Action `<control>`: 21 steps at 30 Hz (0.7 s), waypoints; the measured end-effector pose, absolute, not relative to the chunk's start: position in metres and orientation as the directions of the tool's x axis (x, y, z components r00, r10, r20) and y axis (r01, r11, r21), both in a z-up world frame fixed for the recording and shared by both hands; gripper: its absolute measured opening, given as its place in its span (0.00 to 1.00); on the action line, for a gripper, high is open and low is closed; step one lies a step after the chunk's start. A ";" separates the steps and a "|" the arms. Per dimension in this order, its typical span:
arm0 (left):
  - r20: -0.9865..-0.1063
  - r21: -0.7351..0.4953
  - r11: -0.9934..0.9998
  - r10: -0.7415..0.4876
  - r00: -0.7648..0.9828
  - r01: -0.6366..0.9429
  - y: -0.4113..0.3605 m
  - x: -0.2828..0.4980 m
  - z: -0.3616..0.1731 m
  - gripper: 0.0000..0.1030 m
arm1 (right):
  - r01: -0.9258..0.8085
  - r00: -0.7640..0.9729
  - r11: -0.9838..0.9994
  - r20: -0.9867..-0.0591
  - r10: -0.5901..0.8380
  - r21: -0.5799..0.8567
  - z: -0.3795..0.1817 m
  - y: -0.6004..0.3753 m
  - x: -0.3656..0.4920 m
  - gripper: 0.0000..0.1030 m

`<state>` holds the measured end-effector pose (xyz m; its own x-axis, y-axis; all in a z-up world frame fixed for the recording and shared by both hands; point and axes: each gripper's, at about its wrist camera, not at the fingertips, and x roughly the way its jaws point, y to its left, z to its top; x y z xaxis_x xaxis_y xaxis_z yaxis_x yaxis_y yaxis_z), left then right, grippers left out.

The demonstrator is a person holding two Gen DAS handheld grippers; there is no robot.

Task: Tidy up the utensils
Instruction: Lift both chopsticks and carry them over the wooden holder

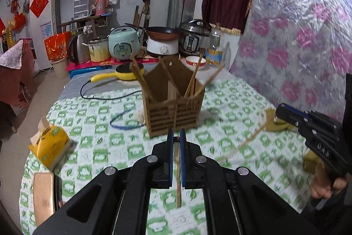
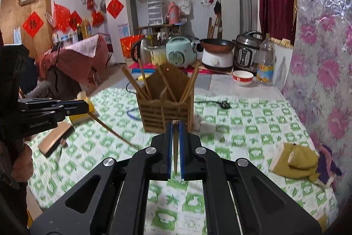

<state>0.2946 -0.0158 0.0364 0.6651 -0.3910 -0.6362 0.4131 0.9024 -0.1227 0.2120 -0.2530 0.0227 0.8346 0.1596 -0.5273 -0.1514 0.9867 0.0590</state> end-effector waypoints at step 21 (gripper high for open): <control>-0.363 -0.121 0.954 -0.300 0.882 0.275 -0.042 0.368 0.151 0.06 | -0.100 0.967 0.971 -0.209 0.147 0.217 0.108 -0.254 0.292 0.06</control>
<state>0.3681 -0.0422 0.1511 0.8823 -0.3001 -0.3627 0.2748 0.9539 -0.1206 0.2921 -0.2537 0.1075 0.9668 0.1468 -0.2091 -0.1004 0.9709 0.2173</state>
